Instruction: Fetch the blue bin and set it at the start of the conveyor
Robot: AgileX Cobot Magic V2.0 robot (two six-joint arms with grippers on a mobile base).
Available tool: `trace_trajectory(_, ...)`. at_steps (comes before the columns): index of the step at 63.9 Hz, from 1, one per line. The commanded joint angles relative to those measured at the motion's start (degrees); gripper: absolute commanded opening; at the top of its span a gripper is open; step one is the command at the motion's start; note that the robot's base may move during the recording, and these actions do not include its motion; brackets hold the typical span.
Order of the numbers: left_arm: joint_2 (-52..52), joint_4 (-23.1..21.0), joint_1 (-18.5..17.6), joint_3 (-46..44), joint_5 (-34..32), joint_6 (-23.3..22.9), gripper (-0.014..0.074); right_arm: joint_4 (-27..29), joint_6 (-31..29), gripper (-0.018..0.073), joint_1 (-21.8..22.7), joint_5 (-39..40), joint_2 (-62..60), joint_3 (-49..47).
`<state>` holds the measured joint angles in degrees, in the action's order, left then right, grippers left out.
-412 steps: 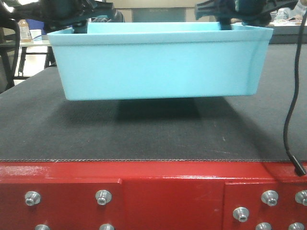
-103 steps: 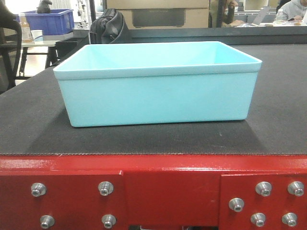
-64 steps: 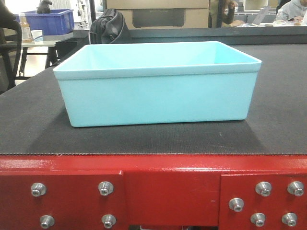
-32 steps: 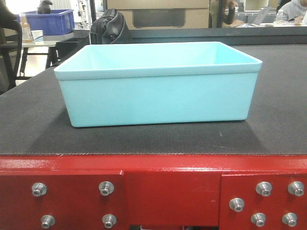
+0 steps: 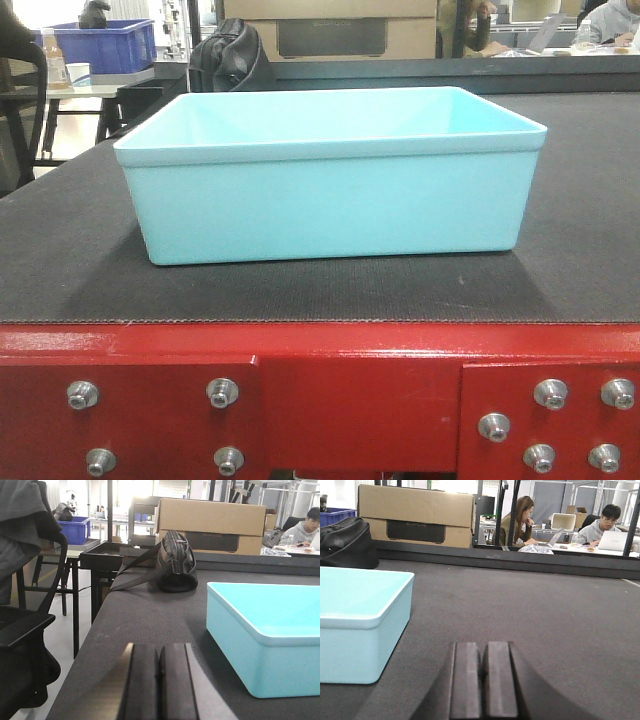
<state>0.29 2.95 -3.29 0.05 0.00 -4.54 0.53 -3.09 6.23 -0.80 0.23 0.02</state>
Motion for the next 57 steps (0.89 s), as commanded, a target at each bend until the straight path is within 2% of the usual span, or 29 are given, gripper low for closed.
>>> trace_trajectory(1, -0.29, -0.10, 0.26, -0.05, -1.02, 0.12, -0.0111, 0.01, -0.09, -0.0165, 0.22, 1.24, -0.23, -0.02)
trace_trajectory(8, -0.29, -0.10, 0.55, -0.05, -1.02, 0.12, -0.0111, 0.01, -0.09, -0.0165, 0.22, 1.24, -0.23, -0.02)
trace_trajectory(19, -0.29, -0.10, 3.77, -0.05, -1.02, 0.12, -0.0111, 0.01, -0.09, -0.0165, 0.22, 1.24, -0.23, -0.02)
trace_trajectory(57, -0.29, -0.10, 3.36, -0.05, -1.02, 0.12, -0.0111, 0.01, -0.09, -0.0165, 0.22, 1.24, -0.23, -0.02)
